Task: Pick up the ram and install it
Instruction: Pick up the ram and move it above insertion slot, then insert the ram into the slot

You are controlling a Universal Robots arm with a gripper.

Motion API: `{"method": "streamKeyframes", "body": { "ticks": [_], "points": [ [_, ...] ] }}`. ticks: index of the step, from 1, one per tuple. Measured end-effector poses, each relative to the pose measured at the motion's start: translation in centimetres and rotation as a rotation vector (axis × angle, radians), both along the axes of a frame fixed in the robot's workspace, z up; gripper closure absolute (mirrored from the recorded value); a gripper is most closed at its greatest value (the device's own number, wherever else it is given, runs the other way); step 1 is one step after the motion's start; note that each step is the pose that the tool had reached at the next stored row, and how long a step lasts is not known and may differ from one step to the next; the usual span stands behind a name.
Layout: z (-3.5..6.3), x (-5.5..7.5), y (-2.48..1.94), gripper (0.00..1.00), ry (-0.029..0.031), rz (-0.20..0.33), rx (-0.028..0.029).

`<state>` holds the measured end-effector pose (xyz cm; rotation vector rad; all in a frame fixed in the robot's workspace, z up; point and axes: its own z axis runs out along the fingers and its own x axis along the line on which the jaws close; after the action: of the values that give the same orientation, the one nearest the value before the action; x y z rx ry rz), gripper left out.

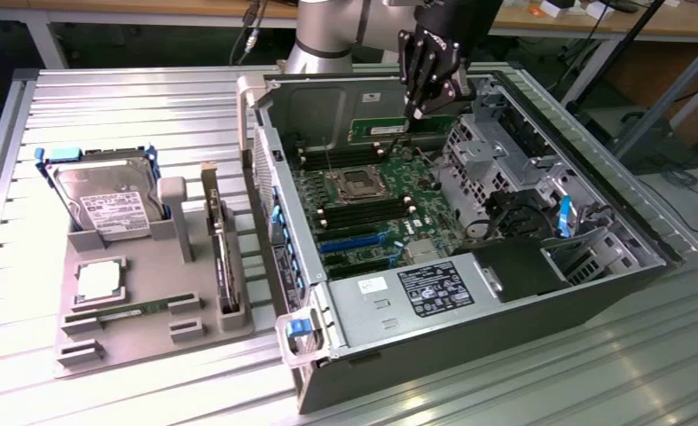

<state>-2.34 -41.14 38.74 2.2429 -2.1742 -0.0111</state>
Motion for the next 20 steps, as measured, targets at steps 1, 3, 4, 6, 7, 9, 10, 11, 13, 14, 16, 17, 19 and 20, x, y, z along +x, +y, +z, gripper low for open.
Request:
{"method": "streamKeyframes", "body": {
  "ticks": [1,3,4,6,7,9,10,11,13,14,16,17,19,20],
  "points": [
    [0.00,0.0,0.00,0.86,0.0000,0.000,-0.0001],
    [0.00,0.0,0.00,0.86,0.0000,0.000,-0.0001],
    [0.00,0.0,0.00,0.86,0.0000,0.000,-0.0001],
    [-0.08,0.0,0.04,0.86,-0.0002,0.000,-0.0015],
    [-0.67,0.0,0.04,0.86,-0.0001,0.000,-0.0016],
    [-1.22,0.0,0.07,0.86,0.0000,0.000,-0.0017],
    [-1.39,0.0,0.07,0.86,-0.0001,-0.001,-0.0016],
    [-1.95,0.0,0.06,0.86,-0.0001,-0.011,-0.0017],
    [-2.76,0.0,0.05,0.86,-0.0001,-0.027,-0.0017],
    [-3.15,0.0,0.05,0.86,-0.0001,-0.027,-0.0016],
    [-3.72,0.0,0.05,0.86,-0.0001,-0.027,-0.0016],
    [-3.92,0.0,0.05,0.86,0.0000,-0.027,-0.0017],
    [-4.28,0.0,0.05,0.86,-0.0001,-0.024,-0.0017],
    [-4.55,0.0,0.05,0.86,-0.0001,-0.020,-0.0016]
  ]
}}
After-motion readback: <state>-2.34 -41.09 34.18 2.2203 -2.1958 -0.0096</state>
